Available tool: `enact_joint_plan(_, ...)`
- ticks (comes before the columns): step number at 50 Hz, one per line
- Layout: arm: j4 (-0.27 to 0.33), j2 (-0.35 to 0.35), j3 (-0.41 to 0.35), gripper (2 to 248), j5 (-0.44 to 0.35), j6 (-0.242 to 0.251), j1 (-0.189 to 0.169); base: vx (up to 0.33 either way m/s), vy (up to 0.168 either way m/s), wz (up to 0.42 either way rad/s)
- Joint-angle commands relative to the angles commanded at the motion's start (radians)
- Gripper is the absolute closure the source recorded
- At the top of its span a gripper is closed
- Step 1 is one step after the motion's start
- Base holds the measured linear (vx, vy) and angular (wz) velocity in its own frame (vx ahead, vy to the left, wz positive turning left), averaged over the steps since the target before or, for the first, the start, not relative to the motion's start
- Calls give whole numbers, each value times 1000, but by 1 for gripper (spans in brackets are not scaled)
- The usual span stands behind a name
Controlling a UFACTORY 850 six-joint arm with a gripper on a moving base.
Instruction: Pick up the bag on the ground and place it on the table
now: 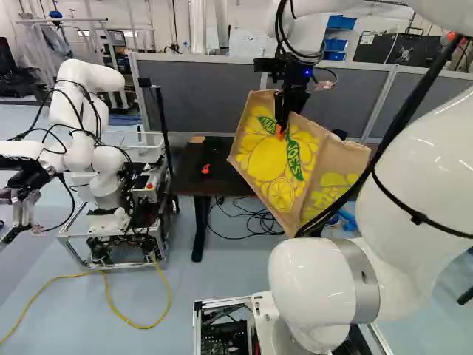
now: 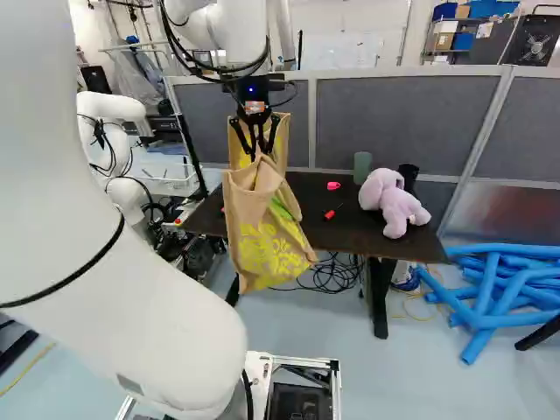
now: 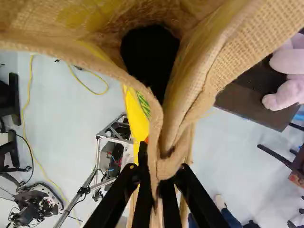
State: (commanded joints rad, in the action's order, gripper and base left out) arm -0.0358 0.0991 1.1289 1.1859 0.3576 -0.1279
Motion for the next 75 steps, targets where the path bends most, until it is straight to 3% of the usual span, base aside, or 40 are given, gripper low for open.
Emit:
enact_joint_plan(33,0,0,0,228,0,0,0,91,-21,-1)
enact_joint_plan(75,0,-103,100,228,0,0,-3,3,-1,-1)
